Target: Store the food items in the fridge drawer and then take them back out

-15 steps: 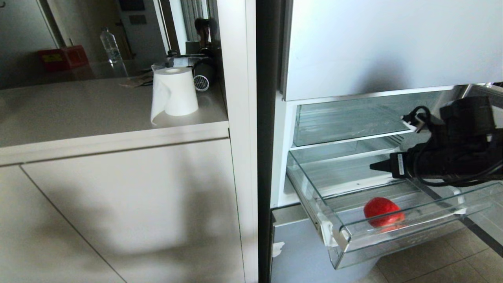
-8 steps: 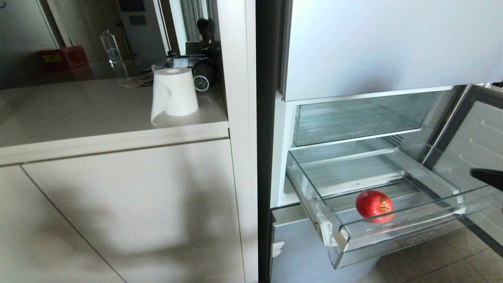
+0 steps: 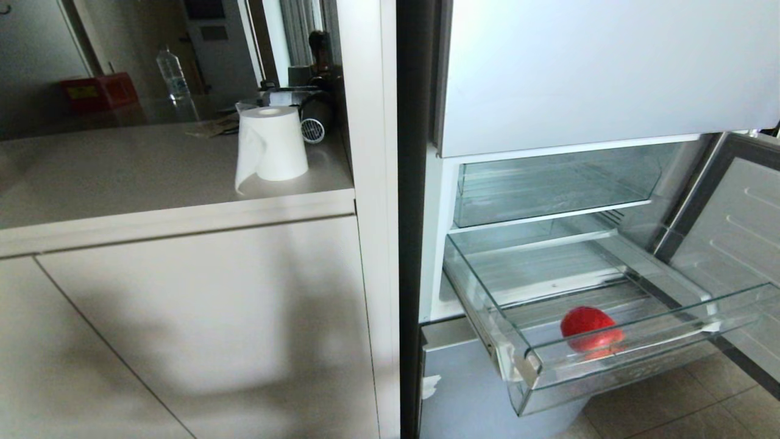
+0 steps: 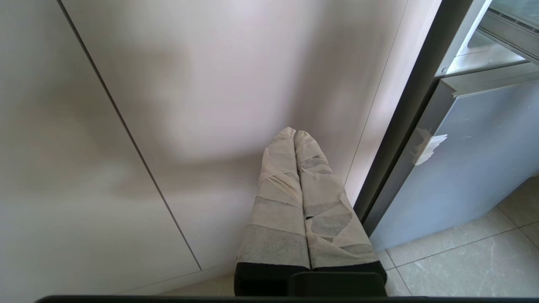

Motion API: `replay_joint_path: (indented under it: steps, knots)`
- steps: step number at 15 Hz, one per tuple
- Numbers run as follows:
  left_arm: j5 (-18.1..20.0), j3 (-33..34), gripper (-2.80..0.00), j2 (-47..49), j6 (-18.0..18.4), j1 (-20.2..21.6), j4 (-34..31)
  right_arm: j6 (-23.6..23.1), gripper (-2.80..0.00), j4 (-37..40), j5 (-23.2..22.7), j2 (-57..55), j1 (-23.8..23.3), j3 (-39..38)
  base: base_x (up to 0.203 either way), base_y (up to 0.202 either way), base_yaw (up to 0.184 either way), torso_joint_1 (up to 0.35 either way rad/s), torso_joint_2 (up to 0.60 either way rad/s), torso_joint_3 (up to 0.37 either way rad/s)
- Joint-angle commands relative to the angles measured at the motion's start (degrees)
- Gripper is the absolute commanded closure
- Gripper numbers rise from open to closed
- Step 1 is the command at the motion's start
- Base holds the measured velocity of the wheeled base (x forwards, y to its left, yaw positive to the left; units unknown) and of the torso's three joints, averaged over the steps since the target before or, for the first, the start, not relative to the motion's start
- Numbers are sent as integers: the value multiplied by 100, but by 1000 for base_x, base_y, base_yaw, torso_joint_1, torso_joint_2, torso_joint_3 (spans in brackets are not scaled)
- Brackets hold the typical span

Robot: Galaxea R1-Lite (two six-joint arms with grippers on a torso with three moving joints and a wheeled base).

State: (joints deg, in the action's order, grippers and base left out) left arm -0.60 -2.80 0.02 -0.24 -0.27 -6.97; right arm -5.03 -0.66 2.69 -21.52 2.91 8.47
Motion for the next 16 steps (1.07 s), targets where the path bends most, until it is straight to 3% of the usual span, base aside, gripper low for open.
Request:
replay_joint_path:
  steps: [1, 4, 8, 16]
  knots:
    - [-2, -1, 0, -1, -2, 0, -6, -82, 0, -57, -67, 614, -63, -571, 0, 0, 0, 0, 0, 0]
    - [-2, -1, 0, -2, -2, 0, -6, -91, 0, -45, -367, 1295, -282, -828, 0, 0, 0, 0, 0, 0]
    - [-2, -1, 0, -2, -2, 0, -6, -215, 0, 95, -445, 2177, -310, -846, 0, 0, 0, 0, 0, 0]
    - [-2, -1, 0, -2, -2, 0, -6, -323, 0, 110, -454, 2152, -309, -847, 0, 0, 0, 0, 0, 0]
